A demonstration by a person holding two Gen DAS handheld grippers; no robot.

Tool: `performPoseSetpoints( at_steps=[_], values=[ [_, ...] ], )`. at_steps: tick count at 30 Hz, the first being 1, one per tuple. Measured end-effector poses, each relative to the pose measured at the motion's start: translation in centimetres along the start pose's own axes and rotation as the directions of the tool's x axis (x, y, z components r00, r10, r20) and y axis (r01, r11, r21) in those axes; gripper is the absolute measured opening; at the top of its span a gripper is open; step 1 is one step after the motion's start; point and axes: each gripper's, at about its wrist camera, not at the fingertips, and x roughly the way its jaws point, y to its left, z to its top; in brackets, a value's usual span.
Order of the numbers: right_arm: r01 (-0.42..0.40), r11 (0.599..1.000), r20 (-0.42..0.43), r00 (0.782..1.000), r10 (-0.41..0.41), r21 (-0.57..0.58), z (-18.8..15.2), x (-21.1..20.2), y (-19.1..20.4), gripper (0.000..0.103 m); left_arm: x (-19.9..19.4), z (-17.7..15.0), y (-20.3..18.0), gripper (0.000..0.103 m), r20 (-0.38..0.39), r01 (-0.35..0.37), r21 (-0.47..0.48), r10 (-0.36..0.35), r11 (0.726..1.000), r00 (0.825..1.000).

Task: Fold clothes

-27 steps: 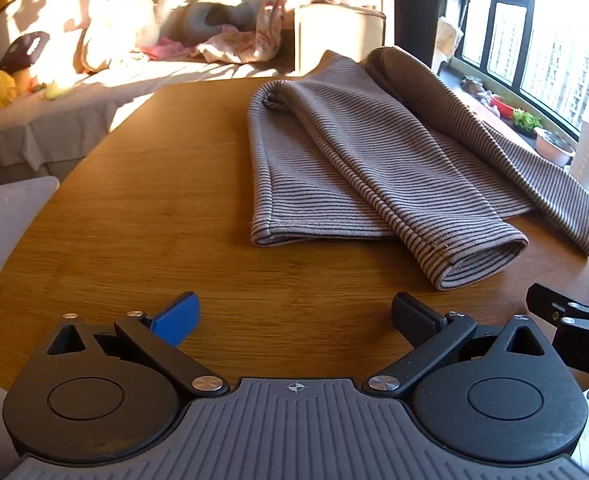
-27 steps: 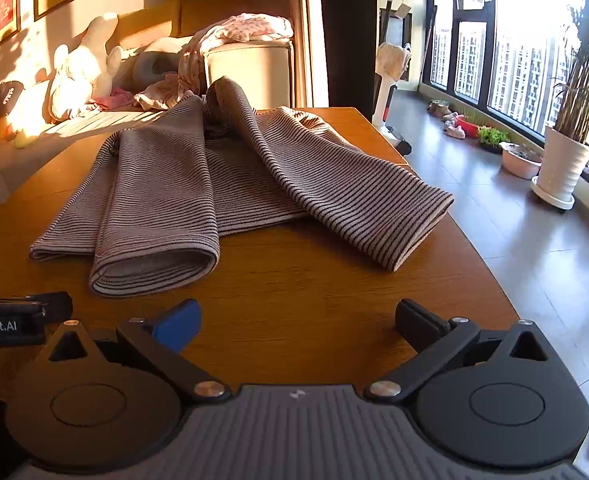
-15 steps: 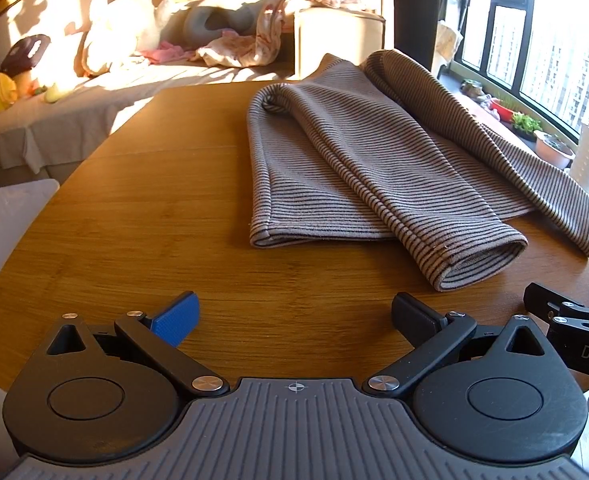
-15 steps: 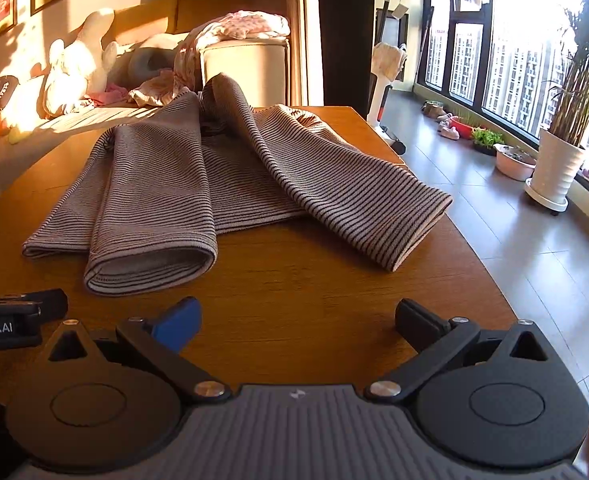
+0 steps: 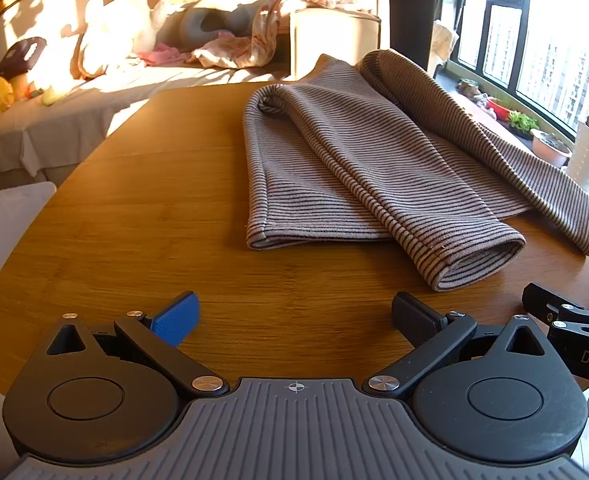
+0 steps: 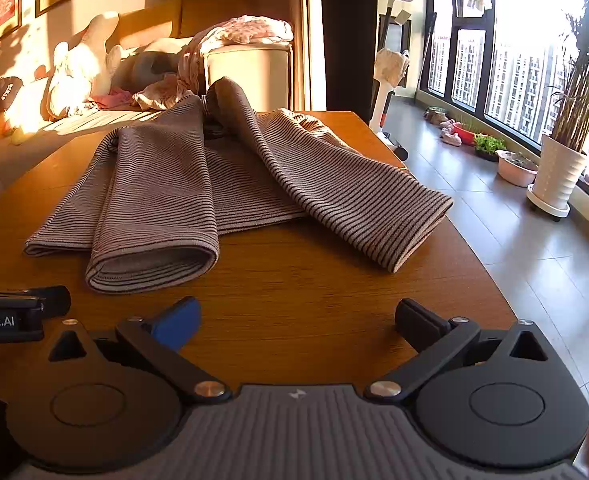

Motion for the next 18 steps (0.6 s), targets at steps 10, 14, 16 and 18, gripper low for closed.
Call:
performPoseSetpoints(
  at_steps=[10, 14, 16, 18],
  values=[
    [-0.001, 1.0, 0.009, 1.0, 0.001, 0.0, -0.14, -0.07, 0.16, 0.103, 0.02, -0.02, 0.03, 0.103, 0.0, 0.0, -0.001, 0.0, 1.0, 1.0],
    [-0.002, 1.0, 0.012, 1.0, 0.002, -0.001, -0.1, -0.12, 0.13, 0.103, -0.03, -0.04, 0.02, 0.103, 0.001, 0.0, 0.0, 0.0, 1.0, 1.0],
    [-0.001, 1.0, 0.012, 1.0, 0.001, -0.001, -0.08, -0.12, 0.13, 0.103, -0.06, -0.04, 0.03, 0.103, 0.001, 0.0, 0.0, 0.0, 1.0, 1.0],
    [-0.001, 1.0, 0.012, 1.0, 0.001, -0.001, -0.07, -0.14, 0.12, 0.103, -0.05, -0.03, 0.02, 0.103, 0.002, 0.0, 0.0, 0.0, 1.0, 1.0]
  ],
)
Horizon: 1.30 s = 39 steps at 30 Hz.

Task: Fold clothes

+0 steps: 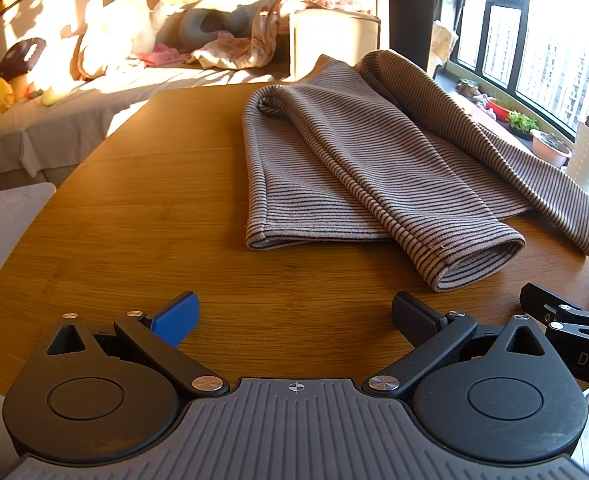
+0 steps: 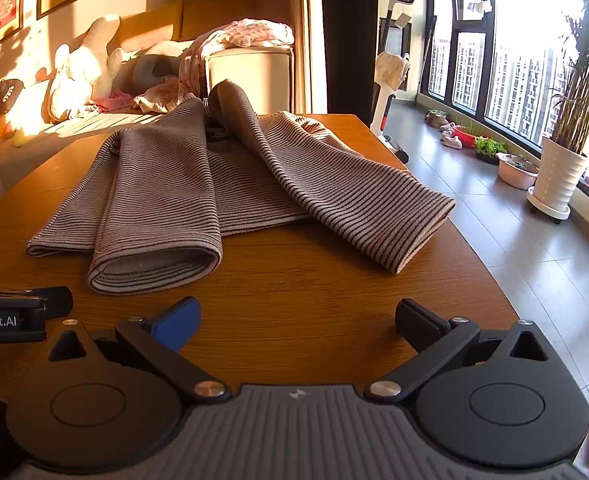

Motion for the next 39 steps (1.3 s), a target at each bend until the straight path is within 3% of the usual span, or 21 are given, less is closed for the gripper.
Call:
performPoseSetpoints(
  at_steps=[39],
  values=[
    [0.001, 1.0, 0.014, 1.0, -0.001, -0.003, -0.22, -0.23, 0.18, 0.103, -0.05, -0.09, 0.08, 0.103, 0.009, 0.003, 0.002, -0.003, 1.0, 1.0]
  ],
)
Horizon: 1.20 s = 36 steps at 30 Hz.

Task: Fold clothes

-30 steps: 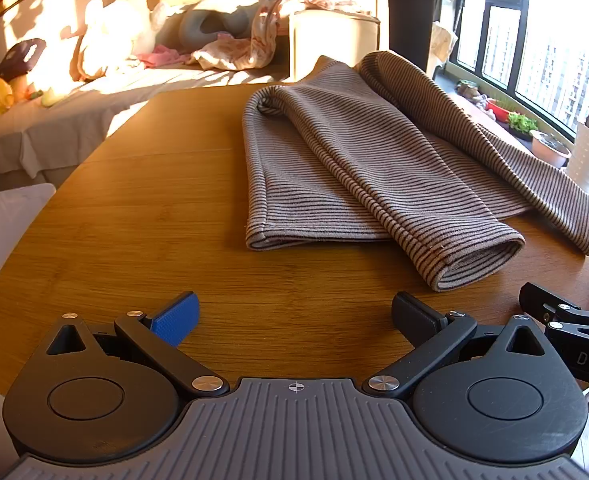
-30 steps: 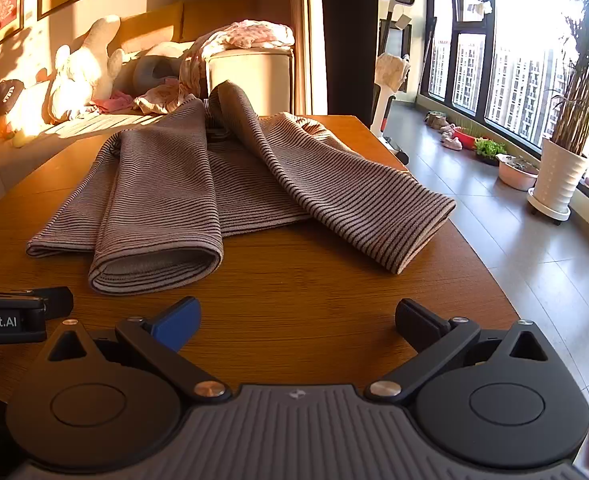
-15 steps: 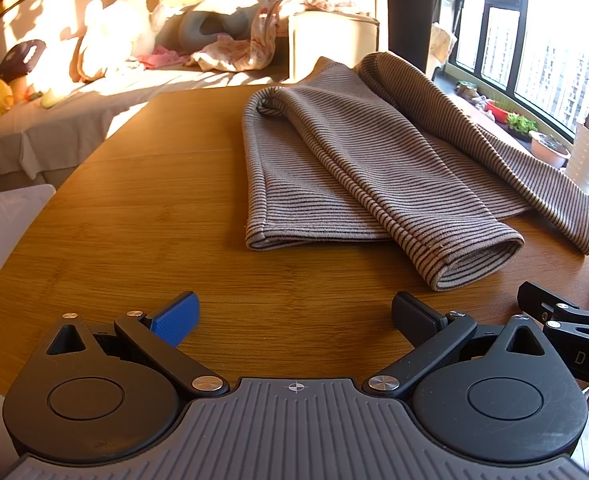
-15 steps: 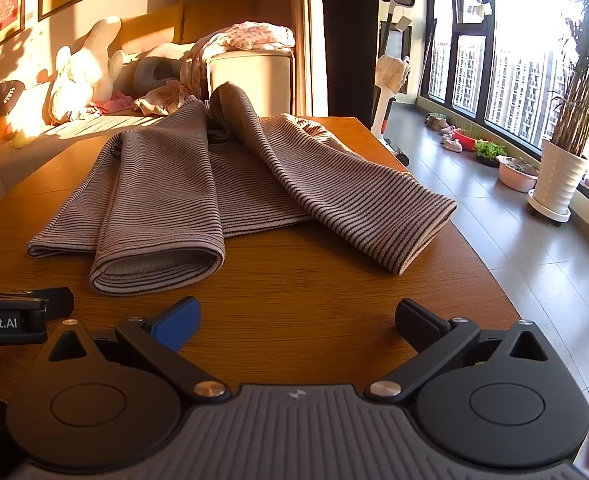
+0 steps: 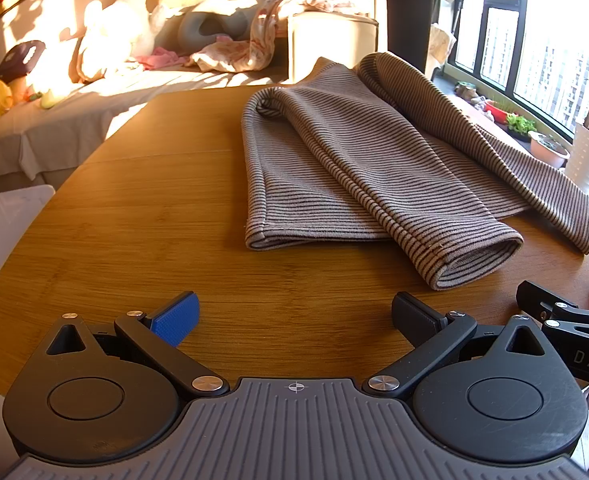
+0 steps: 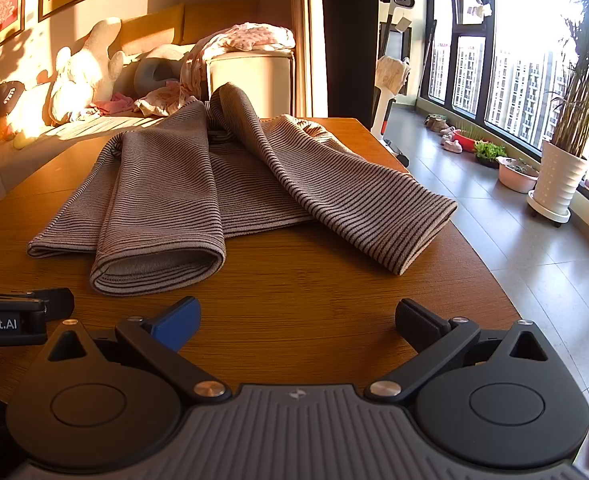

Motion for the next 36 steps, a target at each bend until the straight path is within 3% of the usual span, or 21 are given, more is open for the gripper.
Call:
performPoseSetpoints(
  at_steps=[27, 29, 32, 36],
  values=[
    [-0.024, 1.0, -0.014, 1.0, 0.024, -0.01, 0.2, 0.0, -0.3, 0.103, 0.0, 0.1, 0.1, 0.103, -0.008, 0.015, 0.008, -0.015, 1.0, 1.0],
    [-0.043, 0.999, -0.027, 0.999, 0.043, -0.014, 0.4, 0.0, -0.6, 0.103, 0.1, 0.4, 0.3, 0.103, -0.022, 0.043, 0.04, -0.042, 0.998, 0.999],
    [-0.072, 0.997, -0.057, 0.996, 0.071, -0.024, 0.8, -0.1, -1.0, 0.103, 0.3, 1.8, 0.8, 0.103, -0.079, 0.146, 0.097, -0.139, 0.984, 0.987],
    [-0.107, 0.993, -0.104, 0.99, 0.1, -0.059, 1.3, 0.0, -1.2, 0.103, -0.7, 5.4, 1.6, 0.103, 0.023, 0.264, 0.101, -0.267, 0.959, 0.963]
  ],
)
